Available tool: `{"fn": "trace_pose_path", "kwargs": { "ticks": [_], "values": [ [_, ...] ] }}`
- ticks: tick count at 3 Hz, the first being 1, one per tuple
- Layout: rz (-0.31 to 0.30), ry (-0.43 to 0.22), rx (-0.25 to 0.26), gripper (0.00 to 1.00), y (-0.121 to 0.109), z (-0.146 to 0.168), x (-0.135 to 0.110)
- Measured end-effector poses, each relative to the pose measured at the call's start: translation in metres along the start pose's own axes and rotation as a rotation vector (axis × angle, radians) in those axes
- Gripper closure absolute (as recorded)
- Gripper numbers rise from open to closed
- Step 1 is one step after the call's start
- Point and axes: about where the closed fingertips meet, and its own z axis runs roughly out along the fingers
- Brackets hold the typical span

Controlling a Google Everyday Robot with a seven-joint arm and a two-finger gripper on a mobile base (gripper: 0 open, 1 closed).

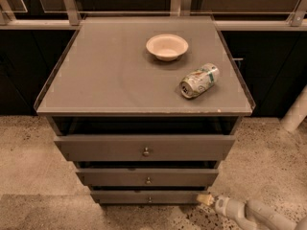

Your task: Close bottom drawer

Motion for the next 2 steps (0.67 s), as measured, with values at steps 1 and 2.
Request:
{"fn": "trace_pose_path", "kwargs": {
  "ticks": [1, 2],
  "values": [
    [0.127, -0.064, 0.036, 1.00, -0.0379, -0.0504, -0.0202],
    [0.135, -0.063, 0.038, 0.82, -0.0391, -0.0504, -0.0201]
  ]
}}
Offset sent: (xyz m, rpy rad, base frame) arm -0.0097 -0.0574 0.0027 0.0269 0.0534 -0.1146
